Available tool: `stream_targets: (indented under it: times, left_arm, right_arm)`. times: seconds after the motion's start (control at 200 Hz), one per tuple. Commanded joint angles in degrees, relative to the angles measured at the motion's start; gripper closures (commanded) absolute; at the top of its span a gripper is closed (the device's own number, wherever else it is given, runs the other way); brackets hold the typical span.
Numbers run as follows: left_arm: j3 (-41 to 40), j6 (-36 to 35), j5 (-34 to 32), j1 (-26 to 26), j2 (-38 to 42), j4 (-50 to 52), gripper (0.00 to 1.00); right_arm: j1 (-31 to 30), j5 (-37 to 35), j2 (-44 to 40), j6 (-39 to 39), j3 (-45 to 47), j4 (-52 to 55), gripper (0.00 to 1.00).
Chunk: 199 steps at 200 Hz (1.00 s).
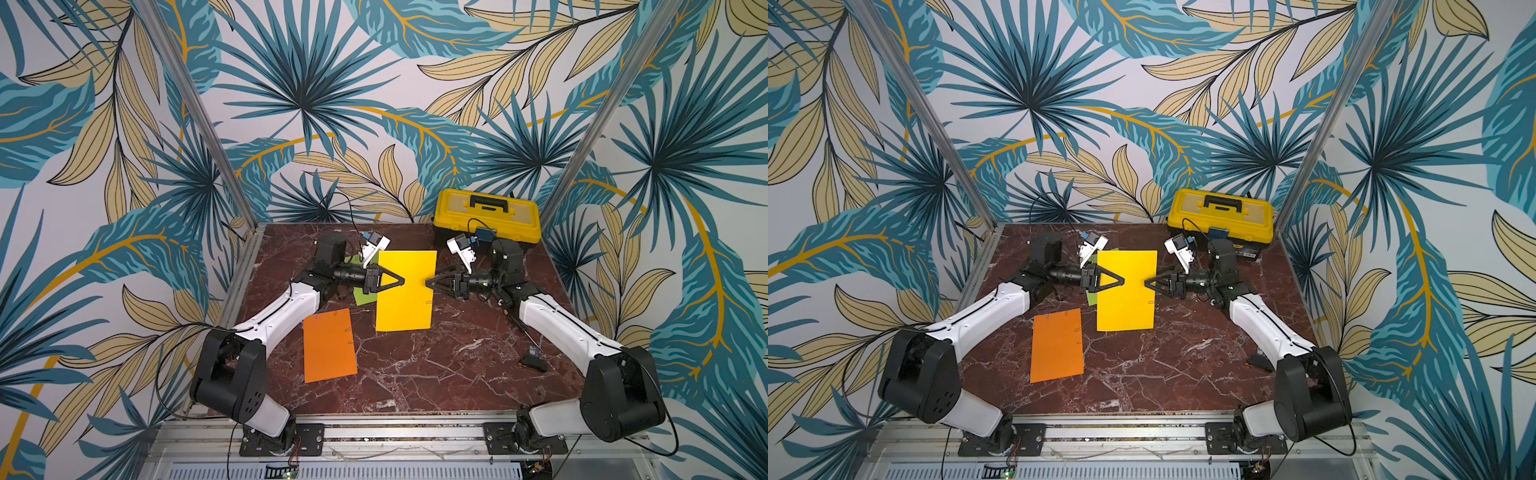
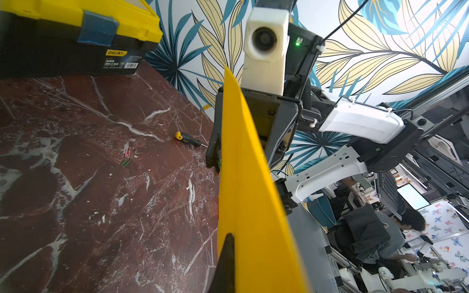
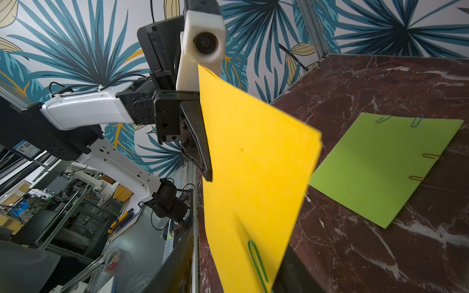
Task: Unclip the paperclips from the documents
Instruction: Adjust the document, then remove the paper clip from the document.
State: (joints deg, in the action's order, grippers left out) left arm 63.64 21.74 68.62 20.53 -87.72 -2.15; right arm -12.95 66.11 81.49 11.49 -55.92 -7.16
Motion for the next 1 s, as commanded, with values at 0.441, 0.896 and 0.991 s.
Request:
stream_targets:
  times: [0.441, 0.896, 0.991]
  left_arm:
    - [-1.06, 0.72, 4.06, -0.60, 2.88, -0.91, 1.00]
    - [-1.24, 0.97, 4.31, -0.72, 3.23, -0.91, 1.00]
    - [-1.33, 0.85, 4.17, -0.98, 3.34, -0.84, 1.00]
  right_arm:
    - [-0.01, 2.26, 1.72, -1.76, -0.84, 2.97, 0.52]
    - [-0.06, 5.91, 1.56, 4.02, 0.14, -5.04, 0.73]
    - [-0.06, 6.66, 1.39, 4.02, 0.28, -4.95, 0.76]
